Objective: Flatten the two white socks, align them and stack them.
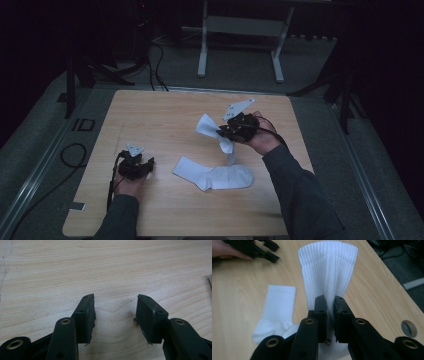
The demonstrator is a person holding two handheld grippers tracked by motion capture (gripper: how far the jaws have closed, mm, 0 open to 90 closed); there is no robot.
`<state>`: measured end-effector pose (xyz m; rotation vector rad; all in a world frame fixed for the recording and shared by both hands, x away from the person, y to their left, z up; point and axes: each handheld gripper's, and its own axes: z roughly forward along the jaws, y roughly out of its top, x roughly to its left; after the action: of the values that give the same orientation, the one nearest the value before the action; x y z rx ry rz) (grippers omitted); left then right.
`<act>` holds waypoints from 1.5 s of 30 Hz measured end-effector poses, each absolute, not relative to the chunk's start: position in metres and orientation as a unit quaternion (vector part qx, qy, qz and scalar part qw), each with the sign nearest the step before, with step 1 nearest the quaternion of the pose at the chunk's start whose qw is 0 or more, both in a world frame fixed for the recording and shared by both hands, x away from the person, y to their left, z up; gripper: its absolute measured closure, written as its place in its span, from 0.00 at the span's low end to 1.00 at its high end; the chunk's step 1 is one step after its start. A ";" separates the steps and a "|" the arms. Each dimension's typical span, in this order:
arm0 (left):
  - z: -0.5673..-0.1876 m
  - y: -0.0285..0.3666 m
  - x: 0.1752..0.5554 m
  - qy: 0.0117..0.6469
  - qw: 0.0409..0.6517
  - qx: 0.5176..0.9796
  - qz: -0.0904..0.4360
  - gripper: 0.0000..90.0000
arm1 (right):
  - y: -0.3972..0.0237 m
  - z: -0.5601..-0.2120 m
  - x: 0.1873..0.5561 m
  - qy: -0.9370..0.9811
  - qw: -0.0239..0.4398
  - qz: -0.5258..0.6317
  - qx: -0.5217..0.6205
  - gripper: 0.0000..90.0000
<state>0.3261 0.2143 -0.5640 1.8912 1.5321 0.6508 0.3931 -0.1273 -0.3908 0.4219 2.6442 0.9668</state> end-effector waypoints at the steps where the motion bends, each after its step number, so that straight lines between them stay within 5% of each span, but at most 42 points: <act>1: -0.564 0.214 0.326 0.579 0.306 0.715 0.246 0.55 | -0.128 -0.389 0.390 0.919 0.143 0.339 0.145 0.91; 11: -0.564 0.214 0.326 0.579 0.306 0.715 0.246 0.55 | -0.124 -0.384 0.355 0.919 0.132 0.355 0.112 0.91; 24: -0.563 0.214 0.326 0.578 0.302 0.717 0.244 0.56 | -0.125 -0.424 0.348 0.941 0.117 0.288 0.136 0.91; 45: -0.557 0.176 0.316 0.523 0.346 0.756 0.188 0.86 | -0.090 -0.483 0.353 0.944 0.055 0.286 0.156 0.90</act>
<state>0.3160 0.1758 -0.5570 1.9620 1.3578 0.4893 0.3527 -0.0901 -0.4830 0.4723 2.8660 0.8690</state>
